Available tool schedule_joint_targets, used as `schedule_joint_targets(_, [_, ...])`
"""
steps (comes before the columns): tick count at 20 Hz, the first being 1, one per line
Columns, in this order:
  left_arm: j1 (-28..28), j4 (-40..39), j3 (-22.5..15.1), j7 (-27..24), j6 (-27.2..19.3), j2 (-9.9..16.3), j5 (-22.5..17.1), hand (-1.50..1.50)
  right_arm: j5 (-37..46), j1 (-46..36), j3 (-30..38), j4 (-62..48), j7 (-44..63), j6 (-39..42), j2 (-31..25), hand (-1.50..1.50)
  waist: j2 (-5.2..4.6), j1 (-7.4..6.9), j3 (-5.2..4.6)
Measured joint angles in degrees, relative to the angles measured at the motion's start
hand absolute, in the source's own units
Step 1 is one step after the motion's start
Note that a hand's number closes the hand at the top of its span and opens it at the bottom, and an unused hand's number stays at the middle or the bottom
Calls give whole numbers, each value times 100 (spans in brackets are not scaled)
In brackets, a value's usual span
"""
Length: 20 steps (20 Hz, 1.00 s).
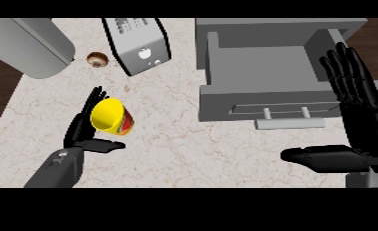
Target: Pick up the cup, place it into the drawer and close the drawer
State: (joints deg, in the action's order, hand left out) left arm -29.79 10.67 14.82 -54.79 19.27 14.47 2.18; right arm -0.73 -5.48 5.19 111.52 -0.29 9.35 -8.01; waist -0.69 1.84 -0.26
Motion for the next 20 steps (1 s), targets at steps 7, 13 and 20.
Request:
schedule_joint_targets(7, [-78, 109, -10, 91, 329, -210, -88, 150, 31, 89, -47, -26, -91, 0, 62, -150, -4, 5, 0])
schedule_joint_targets(13, [-150, 227, -71, 273, 770, -294, -154, 150, -39, 35, 29, -90, -81, 65, -10, -150, -5, -3, 0])
schedule_joint_targets(20, [-207, 478, -60, 294, 985, -511, -327, 150, 38, -5, 17, -95, -16, 3, 4, -150, 6, -22, 2])
